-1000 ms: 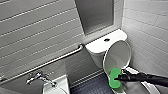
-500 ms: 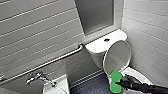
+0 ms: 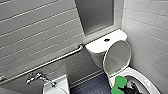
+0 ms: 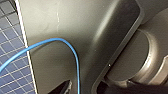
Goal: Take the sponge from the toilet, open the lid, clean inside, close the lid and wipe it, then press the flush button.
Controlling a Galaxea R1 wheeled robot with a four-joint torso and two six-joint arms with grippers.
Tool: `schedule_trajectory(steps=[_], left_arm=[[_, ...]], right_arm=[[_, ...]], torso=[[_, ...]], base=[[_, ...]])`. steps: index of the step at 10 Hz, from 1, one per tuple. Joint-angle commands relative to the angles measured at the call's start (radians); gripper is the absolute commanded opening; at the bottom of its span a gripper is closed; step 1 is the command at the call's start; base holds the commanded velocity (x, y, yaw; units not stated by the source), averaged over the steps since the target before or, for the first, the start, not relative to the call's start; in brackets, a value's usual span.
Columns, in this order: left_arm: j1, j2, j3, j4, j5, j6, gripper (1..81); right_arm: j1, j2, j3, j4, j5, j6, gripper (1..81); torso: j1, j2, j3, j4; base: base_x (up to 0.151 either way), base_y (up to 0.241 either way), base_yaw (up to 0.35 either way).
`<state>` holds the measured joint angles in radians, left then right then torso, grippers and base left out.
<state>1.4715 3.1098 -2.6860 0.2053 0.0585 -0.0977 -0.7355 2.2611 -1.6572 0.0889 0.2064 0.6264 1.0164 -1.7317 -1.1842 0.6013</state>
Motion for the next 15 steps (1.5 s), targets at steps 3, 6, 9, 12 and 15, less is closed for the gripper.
schedule_trajectory(steps=[3, 6, 9, 12, 15], left_arm=[[0.011, -0.011, -0.002, -0.004, 0.087, 0.009, 81.1], [0.010, -0.011, -0.002, -0.003, 0.087, 0.009, 81.1], [0.011, -0.011, -0.003, -0.001, 0.087, 0.009, 81.1], [0.010, -0.012, -0.003, -0.001, 0.087, 0.009, 81.1], [0.010, -0.012, -0.002, -0.001, 0.087, 0.009, 81.1]], right_arm=[[-0.106, -0.144, 0.127, -0.001, 0.103, -0.025, 1.0], [-0.247, -0.214, 0.182, 0.002, 0.238, -0.085, 1.0], [-0.390, -0.304, 0.246, 0.000, 0.414, -0.100, 1.0], [-0.501, -0.383, 0.309, 0.003, 0.565, -0.108, 1.0], [-0.634, -0.435, 0.327, 0.012, 0.746, -0.108, 1.0]], torso=[[0.000, 0.000, 0.000, 0.000], [0.000, 0.000, 0.000, 0.000], [0.000, 0.000, 0.000, 0.001], [0.000, 0.000, 0.000, 0.001], [0.000, 0.000, 0.000, 0.001]], base=[[0.000, 0.000, 0.000], [0.000, 0.000, 0.000], [0.000, 0.000, 0.000], [0.000, 0.000, 0.000], [0.000, 0.000, 0.000]])
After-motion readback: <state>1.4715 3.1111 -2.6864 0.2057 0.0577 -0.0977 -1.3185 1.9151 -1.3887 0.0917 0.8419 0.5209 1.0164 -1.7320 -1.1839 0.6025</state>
